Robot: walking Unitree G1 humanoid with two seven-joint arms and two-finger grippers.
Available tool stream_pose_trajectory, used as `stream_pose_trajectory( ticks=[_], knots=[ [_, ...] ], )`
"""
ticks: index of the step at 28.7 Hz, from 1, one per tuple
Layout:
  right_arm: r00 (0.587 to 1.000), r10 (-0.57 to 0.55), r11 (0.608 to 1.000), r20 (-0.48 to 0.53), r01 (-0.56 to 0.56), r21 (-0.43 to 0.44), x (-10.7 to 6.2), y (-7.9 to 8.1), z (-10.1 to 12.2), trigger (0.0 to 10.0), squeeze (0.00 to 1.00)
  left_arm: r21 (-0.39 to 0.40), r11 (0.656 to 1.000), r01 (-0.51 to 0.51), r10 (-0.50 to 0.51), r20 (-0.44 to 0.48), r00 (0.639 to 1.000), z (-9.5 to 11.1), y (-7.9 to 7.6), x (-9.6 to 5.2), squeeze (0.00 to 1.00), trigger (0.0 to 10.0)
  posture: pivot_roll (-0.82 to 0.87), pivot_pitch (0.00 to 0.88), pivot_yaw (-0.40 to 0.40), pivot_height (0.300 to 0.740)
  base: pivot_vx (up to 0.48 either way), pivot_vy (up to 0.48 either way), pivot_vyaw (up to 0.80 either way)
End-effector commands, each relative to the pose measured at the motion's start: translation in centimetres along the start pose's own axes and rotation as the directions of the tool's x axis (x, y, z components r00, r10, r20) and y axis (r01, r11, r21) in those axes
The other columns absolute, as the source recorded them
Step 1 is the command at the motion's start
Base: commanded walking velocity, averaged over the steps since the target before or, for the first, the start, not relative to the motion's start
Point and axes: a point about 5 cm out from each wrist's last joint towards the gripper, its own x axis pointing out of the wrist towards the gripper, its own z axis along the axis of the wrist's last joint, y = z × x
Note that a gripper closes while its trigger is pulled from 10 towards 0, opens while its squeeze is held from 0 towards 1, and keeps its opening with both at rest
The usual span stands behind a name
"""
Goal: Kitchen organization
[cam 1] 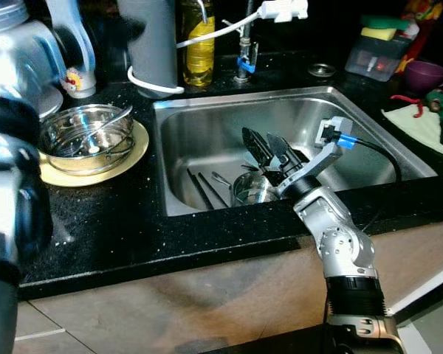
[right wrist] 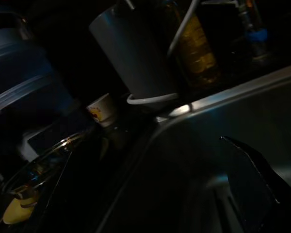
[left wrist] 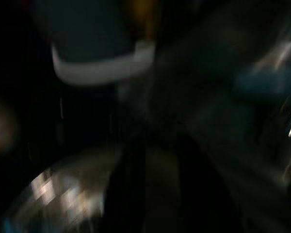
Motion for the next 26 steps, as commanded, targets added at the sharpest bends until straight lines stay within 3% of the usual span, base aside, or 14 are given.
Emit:
stream_pose_trajectory(
  ticks=[1,5,18,26],
  knots=[
    [1.0,-0.007,1.0,-0.005,0.007,0.012,-0.2,-0.1,-0.2,10.0,0.0,0.045,0.997,-0.063,0.062,0.018,0.998,0.9,0.9,-0.4,1.0,10.0,-0.05,0.165,-0.004,0.74,0.0,0.0,0.0],
    [1.0,-0.015,1.0,-0.005,0.015,0.014,-0.5,0.0,-0.1,10.0,0.0,0.008,0.99,-0.143,0.143,-0.041,0.989,-0.6,1.3,-0.4,1.0,10.0,-0.06,0.2,0.007,0.74,0.0,0.0,0.0],
    [0.999,-0.042,0.999,-0.027,0.043,0.025,-1.7,0.0,-0.4,10.0,0.0,-0.085,0.986,-0.144,0.136,-0.095,0.986,-1.4,1.3,-0.4,1.0,10.0,-0.06,0.255,0.007,0.74,0.0,0.0,0.0],
    [0.998,-0.053,0.998,-0.039,0.055,0.045,-2.0,0.2,-0.8,10.0,0.0,-0.059,0.992,-0.116,0.107,-0.143,0.984,-1.5,1.1,-0.4,1.0,10.0,-0.04,0.286,0.009,0.74,0.0,0.0,0.0]
  ],
)
